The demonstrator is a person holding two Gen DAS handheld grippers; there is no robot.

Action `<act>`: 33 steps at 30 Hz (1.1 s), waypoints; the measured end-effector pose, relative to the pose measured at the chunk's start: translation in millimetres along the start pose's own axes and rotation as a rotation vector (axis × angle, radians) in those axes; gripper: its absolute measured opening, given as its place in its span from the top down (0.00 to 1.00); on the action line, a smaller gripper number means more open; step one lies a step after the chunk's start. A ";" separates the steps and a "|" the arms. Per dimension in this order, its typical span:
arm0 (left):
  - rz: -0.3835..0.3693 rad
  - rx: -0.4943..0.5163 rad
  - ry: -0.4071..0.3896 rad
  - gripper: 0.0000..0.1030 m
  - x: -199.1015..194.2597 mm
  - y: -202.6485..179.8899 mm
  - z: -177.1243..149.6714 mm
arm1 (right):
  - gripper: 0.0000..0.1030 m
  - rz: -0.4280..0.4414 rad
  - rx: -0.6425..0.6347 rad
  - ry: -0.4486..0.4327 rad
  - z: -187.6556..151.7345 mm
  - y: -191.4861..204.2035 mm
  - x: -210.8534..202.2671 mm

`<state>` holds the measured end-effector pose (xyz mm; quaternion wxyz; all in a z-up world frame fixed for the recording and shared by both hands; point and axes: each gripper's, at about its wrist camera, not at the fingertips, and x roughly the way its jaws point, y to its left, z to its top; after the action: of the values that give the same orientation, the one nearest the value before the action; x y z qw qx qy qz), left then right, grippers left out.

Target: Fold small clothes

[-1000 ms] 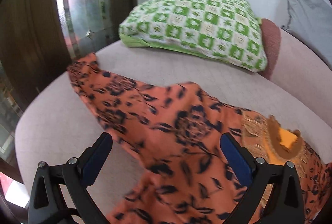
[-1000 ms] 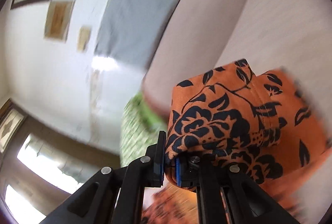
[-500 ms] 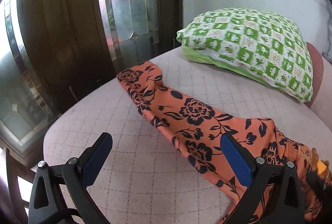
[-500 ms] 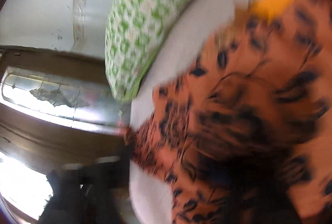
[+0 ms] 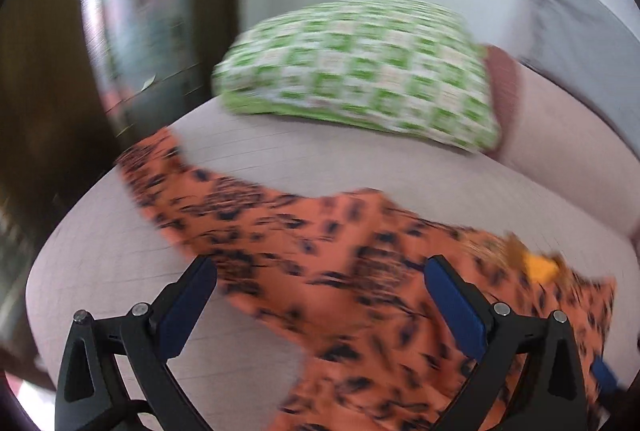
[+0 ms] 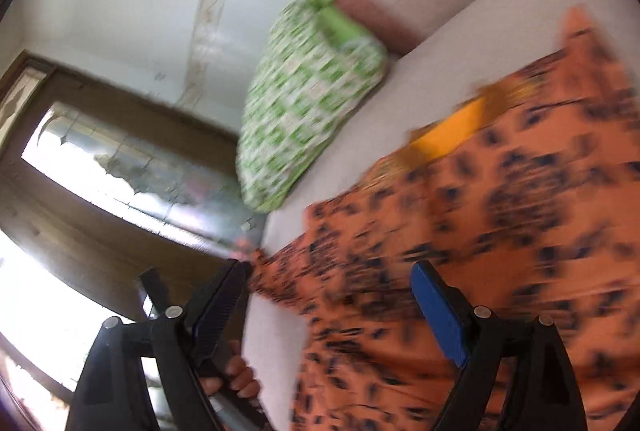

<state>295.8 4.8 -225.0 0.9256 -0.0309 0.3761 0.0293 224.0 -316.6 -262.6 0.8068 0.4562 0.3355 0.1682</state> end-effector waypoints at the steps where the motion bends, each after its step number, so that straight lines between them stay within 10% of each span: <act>1: -0.029 0.051 0.000 0.00 -1.6 -14.4 -3.3 | 0.17 -0.025 0.026 -0.026 4.4 -9.5 -11.2; 6: -0.017 0.310 0.014 0.00 4.7 -76.4 -29.9 | 0.39 -0.063 0.211 -0.153 21.5 -74.7 -55.3; 13: 0.109 0.411 0.101 0.00 43.8 -109.8 -54.5 | 0.42 -0.105 0.360 -0.180 48.3 -116.8 -53.8; 16: 0.215 0.410 0.105 0.00 58.4 -107.5 -59.3 | 0.42 -0.220 0.395 -0.155 58.7 -138.4 -46.0; 24: 0.434 0.211 0.120 0.00 63.2 -47.6 -28.6 | 0.41 -0.155 0.389 -0.129 61.2 -131.2 -46.4; 28: 0.346 0.108 0.073 0.00 42.6 -28.1 -19.6 | 0.41 -0.177 0.382 -0.103 57.1 -132.6 -49.7; 33: 0.093 0.263 0.107 0.00 31.9 -72.4 -34.7 | 0.41 -0.201 0.397 -0.064 52.4 -139.9 -39.6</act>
<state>300.1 -69.0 -269.6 0.8979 0.1065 0.4266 0.0211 227.1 -446.0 -347.2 0.7243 0.5753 0.3801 0.0029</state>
